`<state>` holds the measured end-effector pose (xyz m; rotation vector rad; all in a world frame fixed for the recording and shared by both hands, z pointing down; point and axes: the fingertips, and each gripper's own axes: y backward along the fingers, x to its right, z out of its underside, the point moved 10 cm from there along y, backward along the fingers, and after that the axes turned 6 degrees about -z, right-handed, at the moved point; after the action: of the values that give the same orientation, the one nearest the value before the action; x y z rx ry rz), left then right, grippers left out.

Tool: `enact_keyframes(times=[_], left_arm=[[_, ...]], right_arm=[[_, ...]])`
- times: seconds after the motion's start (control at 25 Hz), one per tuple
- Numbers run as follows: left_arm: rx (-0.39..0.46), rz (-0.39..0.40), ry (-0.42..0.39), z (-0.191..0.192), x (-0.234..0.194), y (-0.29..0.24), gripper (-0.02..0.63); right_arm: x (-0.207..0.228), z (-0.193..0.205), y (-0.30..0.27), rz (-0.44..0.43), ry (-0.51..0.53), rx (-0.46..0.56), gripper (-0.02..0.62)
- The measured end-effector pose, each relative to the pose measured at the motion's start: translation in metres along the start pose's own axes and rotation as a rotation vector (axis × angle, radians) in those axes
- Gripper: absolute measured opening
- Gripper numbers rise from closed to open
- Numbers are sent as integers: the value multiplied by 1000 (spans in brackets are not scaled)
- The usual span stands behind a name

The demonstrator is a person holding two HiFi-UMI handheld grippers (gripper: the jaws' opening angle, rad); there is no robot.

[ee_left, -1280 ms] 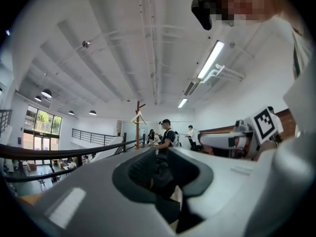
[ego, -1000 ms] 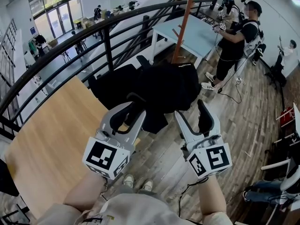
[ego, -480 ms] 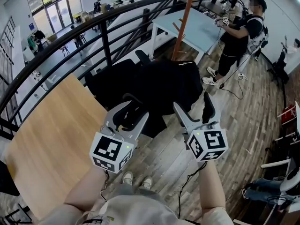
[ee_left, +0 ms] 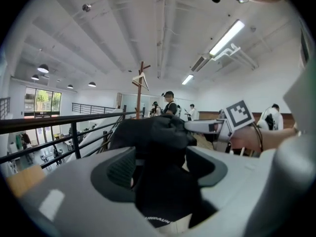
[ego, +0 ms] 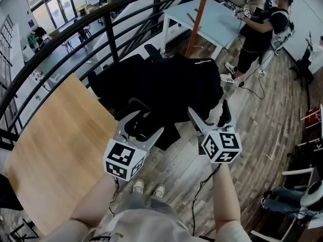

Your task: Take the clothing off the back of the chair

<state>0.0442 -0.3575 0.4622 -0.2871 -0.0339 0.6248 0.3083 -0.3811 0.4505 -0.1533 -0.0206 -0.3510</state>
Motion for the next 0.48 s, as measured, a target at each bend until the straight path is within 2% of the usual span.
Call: enact_keyframes(times=[0.24, 0.36, 0.48], left_arm=[[-114, -22, 1, 34, -10, -28, 337], [-143, -23, 23, 47, -11, -37, 337], [-161, -22, 28, 54, -15, -41, 336]], right_arm=[[13, 33, -18, -29, -123, -35, 600], [20, 49, -28, -64, -206, -39, 600], [19, 56, -37, -96, -216, -47, 600]])
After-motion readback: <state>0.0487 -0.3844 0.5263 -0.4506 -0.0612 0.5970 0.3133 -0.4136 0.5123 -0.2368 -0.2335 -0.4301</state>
